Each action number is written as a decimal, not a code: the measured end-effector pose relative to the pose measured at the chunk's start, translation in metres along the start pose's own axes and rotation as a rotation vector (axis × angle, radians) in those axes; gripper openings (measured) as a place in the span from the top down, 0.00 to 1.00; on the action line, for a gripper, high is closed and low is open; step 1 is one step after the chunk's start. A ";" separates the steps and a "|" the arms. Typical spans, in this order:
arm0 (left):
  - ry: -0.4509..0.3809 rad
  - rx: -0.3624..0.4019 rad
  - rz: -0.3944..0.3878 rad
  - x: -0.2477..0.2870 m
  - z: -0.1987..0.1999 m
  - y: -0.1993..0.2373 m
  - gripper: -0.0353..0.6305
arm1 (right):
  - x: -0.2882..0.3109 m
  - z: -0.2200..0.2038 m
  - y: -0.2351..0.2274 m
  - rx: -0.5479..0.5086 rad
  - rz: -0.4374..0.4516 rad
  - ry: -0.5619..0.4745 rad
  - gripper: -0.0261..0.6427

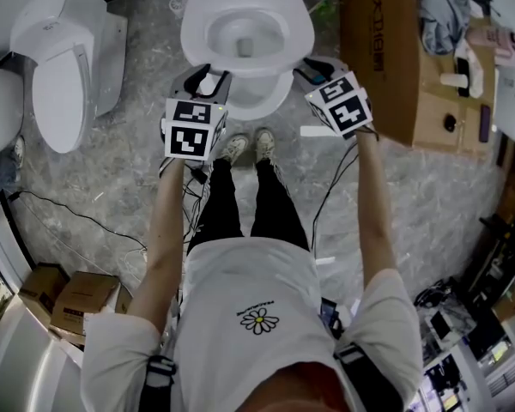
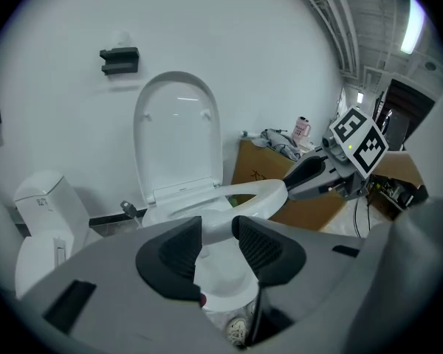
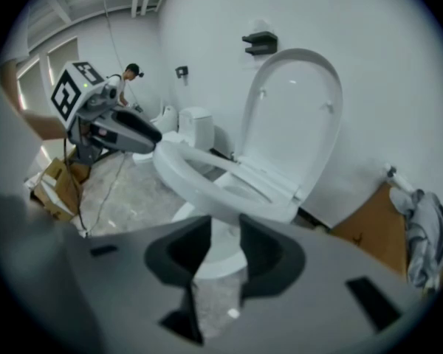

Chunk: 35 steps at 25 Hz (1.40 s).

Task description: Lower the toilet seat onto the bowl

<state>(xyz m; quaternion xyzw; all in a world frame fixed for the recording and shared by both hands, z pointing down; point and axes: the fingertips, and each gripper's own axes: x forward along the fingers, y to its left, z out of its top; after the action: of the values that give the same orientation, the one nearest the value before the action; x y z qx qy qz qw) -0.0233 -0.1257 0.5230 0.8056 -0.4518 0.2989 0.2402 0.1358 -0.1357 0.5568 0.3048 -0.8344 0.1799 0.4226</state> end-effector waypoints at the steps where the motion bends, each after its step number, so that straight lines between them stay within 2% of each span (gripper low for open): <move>1: 0.007 0.000 -0.001 0.000 -0.005 -0.001 0.70 | 0.001 -0.004 0.003 0.000 0.003 0.004 0.76; 5: 0.027 -0.004 -0.005 0.003 -0.025 -0.006 0.70 | 0.009 -0.019 0.012 0.021 0.039 0.003 0.76; 10: 0.041 -0.012 -0.013 0.007 -0.045 -0.011 0.70 | 0.014 -0.037 0.021 0.125 0.131 -0.004 0.76; 14: 0.069 -0.003 -0.016 0.012 -0.065 -0.015 0.70 | 0.023 -0.052 0.028 0.134 0.153 0.023 0.76; 31: 0.206 0.030 -0.011 0.059 -0.196 -0.035 0.70 | 0.089 -0.149 0.067 0.094 0.106 0.149 0.76; 35: 0.236 0.027 -0.023 0.073 -0.220 -0.035 0.70 | 0.106 -0.168 0.073 0.044 0.112 0.203 0.76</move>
<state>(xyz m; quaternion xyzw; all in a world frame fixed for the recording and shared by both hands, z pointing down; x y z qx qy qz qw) -0.0209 -0.0065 0.7251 0.7730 -0.4069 0.3950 0.2844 0.1387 -0.0254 0.7371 0.2473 -0.7988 0.2515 0.4873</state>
